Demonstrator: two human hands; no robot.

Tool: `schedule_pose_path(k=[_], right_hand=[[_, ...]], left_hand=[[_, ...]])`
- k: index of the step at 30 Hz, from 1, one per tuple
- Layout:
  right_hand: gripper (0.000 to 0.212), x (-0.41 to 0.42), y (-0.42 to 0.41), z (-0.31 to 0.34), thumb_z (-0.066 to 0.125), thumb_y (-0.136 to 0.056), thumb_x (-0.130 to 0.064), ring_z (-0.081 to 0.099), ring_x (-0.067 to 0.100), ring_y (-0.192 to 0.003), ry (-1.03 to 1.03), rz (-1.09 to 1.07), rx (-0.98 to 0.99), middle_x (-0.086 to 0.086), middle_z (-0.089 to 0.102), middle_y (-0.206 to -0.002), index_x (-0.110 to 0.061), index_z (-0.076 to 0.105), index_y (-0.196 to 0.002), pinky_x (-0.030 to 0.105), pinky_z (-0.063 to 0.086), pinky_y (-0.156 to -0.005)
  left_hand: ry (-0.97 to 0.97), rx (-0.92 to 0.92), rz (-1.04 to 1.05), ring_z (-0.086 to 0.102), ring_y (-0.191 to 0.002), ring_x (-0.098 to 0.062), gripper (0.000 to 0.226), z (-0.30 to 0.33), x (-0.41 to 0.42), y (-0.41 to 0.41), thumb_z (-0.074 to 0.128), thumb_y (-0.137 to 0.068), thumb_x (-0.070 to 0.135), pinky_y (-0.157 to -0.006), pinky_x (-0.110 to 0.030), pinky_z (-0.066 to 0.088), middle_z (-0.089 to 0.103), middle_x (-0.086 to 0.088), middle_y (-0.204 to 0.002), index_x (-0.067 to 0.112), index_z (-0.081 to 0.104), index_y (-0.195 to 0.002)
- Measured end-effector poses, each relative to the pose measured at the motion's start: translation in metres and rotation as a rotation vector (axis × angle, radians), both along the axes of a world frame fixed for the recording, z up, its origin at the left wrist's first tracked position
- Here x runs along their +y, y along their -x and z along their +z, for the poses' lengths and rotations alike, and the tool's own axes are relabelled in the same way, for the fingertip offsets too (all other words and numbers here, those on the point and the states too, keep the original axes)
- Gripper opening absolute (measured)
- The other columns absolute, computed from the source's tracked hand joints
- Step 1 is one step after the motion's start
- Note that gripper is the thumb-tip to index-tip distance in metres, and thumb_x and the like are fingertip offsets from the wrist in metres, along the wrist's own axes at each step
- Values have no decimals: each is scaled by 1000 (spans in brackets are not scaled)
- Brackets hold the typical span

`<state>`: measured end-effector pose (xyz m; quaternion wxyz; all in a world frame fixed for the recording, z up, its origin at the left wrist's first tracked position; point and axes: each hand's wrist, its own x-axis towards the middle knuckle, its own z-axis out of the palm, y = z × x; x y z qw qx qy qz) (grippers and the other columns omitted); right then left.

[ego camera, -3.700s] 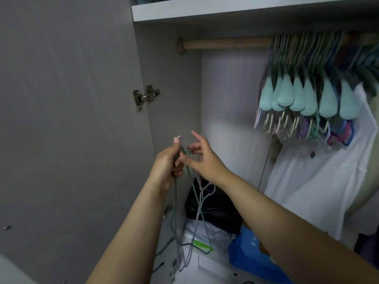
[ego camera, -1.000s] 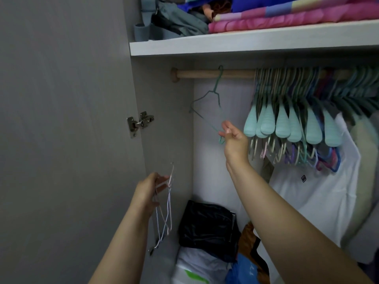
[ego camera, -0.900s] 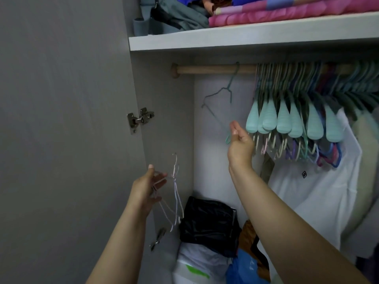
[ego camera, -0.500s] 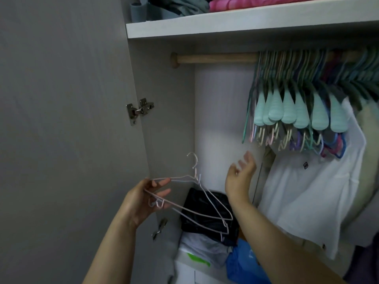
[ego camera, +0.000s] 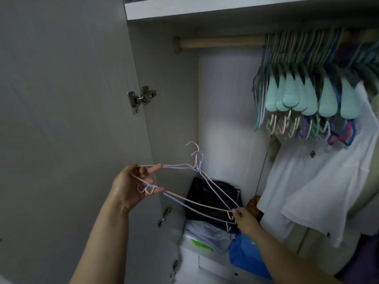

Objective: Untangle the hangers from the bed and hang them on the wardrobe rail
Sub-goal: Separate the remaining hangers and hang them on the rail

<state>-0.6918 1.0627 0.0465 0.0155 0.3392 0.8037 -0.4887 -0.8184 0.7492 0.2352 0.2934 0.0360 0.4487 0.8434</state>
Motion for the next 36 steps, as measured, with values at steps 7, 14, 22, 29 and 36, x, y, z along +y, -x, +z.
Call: schedule_pose_path(k=[7, 14, 22, 29, 36], right_hand=[[81, 17, 26, -27, 72, -62, -71, 63, 25, -96, 277, -228, 188, 11, 62, -108, -10, 53, -111, 43, 55, -88], [60, 31, 16, -23, 70, -51, -73, 66, 29, -83, 171, -319, 302, 11, 64, -90, -24, 57, -83, 46, 56, -82], [52, 20, -4, 12, 74, -71, -49, 67, 27, -88, 350, -312, 419, 13, 67, -101, -14, 61, -108, 43, 57, -82], [22, 17, -20, 28, 60, -94, -30, 39, 7, -26, 577, -379, 318, 1, 48, -42, -13, 54, -82, 14, 28, -28], [38, 26, -35, 7, 58, -91, -42, 25, 7, -30, 675, -425, 257, 2, 33, -48, -10, 55, -69, 15, 18, -31]], left_hand=[[-37, -11, 19, 53, -41, -18, 24, -3, 16, 3, 40, -83, 25, -61, -56, 55, 72, -19, -103, 15, 38, -61], [-22, -22, 65, 64, -52, -23, 44, 0, 12, 14, 31, -95, 29, -56, -52, 58, 72, -15, -105, 15, 45, -56], [84, 93, 165, 72, -63, -20, 46, -4, 23, 17, 24, -100, 42, -46, -34, 56, 73, -7, -72, 13, 48, -73], [-112, 2, 124, 72, -90, -24, 61, -22, 31, 14, 28, -96, 57, -58, -31, 58, 73, -11, -103, 14, 70, -91], [776, 252, 769, 44, -124, -40, 54, -60, 53, 13, 60, -92, 31, -95, -45, 42, 44, -24, -133, -1, 41, -132]])
